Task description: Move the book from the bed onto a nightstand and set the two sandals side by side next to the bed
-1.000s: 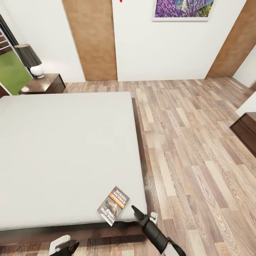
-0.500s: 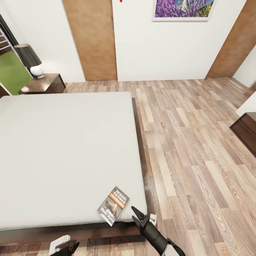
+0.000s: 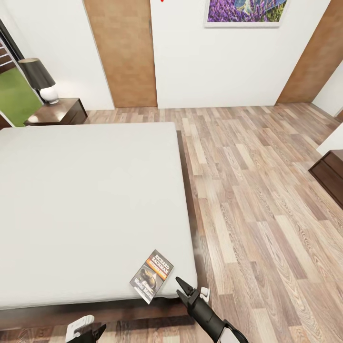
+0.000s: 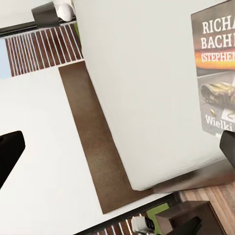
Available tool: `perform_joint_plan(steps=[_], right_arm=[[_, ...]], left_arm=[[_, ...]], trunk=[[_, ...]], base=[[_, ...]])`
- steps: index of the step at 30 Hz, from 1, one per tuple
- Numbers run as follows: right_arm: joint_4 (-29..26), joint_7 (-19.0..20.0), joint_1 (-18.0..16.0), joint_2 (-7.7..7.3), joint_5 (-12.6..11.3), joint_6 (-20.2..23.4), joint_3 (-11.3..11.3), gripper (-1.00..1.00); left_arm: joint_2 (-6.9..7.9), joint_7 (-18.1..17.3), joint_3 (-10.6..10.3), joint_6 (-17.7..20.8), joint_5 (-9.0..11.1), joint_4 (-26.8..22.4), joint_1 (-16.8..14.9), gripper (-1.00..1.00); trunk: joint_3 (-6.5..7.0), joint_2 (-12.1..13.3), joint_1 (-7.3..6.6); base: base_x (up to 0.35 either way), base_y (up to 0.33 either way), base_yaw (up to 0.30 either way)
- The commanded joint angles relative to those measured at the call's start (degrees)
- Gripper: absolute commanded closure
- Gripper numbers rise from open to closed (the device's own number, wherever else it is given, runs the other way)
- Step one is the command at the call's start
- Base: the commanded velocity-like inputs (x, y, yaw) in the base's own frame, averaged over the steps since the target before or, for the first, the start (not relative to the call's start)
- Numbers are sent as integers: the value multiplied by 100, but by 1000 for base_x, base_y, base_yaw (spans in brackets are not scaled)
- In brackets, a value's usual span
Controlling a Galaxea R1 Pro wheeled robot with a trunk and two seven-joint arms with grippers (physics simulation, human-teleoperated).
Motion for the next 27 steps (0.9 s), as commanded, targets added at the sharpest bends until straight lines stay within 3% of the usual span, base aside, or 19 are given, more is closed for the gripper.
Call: perform_joint_plan(steps=[1,27], right_arm=[[2,11,-2,2,-31,60,-13,-100],[0,3,-2,0,-31,51,-12,-100]], left_arm=[[-1,-33,19,41,50,0,-2,-100],[6,-35,26,57,50,0,-2,-100]], trunk=[[-4,-4,1],[-4,-4,1]], base=[[0,0,0],[-54,67,0]])
